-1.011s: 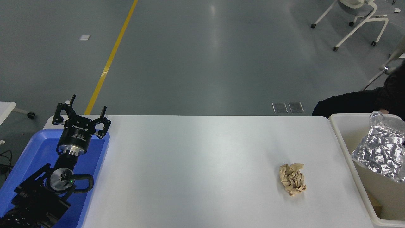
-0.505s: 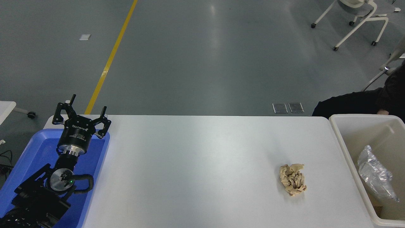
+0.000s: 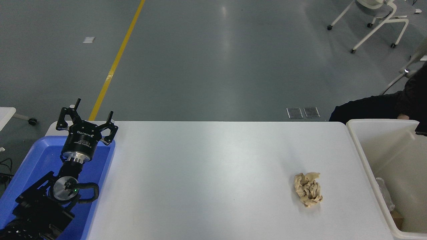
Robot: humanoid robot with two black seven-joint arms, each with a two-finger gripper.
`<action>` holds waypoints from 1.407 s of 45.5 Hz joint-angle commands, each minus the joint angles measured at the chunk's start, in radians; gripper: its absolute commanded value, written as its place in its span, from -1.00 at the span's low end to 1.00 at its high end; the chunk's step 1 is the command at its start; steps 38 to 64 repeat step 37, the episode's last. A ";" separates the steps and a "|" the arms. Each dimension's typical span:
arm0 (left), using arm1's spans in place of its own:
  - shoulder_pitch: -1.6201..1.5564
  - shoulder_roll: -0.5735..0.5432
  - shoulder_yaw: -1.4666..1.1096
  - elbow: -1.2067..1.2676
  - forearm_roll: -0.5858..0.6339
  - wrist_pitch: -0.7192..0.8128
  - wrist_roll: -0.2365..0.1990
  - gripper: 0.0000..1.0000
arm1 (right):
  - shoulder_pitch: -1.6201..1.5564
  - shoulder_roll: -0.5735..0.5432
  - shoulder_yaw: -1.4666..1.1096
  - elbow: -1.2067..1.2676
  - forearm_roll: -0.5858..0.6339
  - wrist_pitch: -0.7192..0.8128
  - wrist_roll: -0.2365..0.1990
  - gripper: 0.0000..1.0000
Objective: Pick up foil plate and place in dustbin
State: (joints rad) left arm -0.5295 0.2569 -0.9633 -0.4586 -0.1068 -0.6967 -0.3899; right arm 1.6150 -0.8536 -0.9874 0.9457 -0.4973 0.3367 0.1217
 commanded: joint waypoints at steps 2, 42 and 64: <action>0.000 0.001 0.000 0.002 -0.001 0.000 0.000 1.00 | 0.540 0.082 -0.217 0.479 0.005 0.257 -0.008 1.00; 0.003 0.001 -0.002 0.002 -0.004 0.003 -0.006 1.00 | 0.829 0.719 -0.122 0.624 0.574 0.407 -0.002 1.00; 0.003 0.001 -0.002 0.002 -0.004 0.003 -0.006 1.00 | 0.829 0.719 -0.122 0.624 0.574 0.407 -0.002 1.00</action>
